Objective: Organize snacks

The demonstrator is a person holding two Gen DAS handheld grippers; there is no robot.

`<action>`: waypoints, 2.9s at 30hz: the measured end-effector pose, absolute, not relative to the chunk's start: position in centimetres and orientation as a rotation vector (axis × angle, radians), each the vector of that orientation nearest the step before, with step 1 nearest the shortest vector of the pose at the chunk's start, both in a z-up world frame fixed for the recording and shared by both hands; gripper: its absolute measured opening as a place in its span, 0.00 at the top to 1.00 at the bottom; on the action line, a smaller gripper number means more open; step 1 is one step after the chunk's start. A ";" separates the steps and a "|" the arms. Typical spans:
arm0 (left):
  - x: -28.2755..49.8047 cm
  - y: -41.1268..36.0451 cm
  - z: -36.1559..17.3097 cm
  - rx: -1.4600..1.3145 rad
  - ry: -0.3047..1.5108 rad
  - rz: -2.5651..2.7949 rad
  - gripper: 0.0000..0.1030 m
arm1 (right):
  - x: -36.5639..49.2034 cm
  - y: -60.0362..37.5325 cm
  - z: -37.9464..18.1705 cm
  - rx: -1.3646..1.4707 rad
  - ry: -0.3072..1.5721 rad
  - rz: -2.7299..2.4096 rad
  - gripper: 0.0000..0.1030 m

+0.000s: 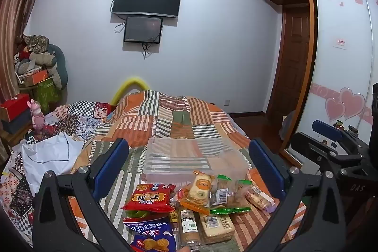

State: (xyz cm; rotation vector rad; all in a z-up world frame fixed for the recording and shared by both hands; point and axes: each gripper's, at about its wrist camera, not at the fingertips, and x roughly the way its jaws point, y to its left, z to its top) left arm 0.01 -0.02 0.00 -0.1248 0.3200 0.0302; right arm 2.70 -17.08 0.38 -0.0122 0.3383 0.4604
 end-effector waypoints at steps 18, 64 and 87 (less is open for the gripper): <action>0.1 -0.2 -0.7 -0.121 0.322 0.023 0.00 | 2.6 -17.2 0.3 -0.001 0.345 0.462 0.00; -0.1 -0.4 -0.1 -0.116 0.320 0.018 0.00 | 2.8 -17.3 0.2 0.020 0.361 0.465 0.00; -0.5 -0.7 -0.2 -0.084 0.309 0.030 0.00 | 2.8 -17.5 -0.4 0.035 0.371 0.469 0.00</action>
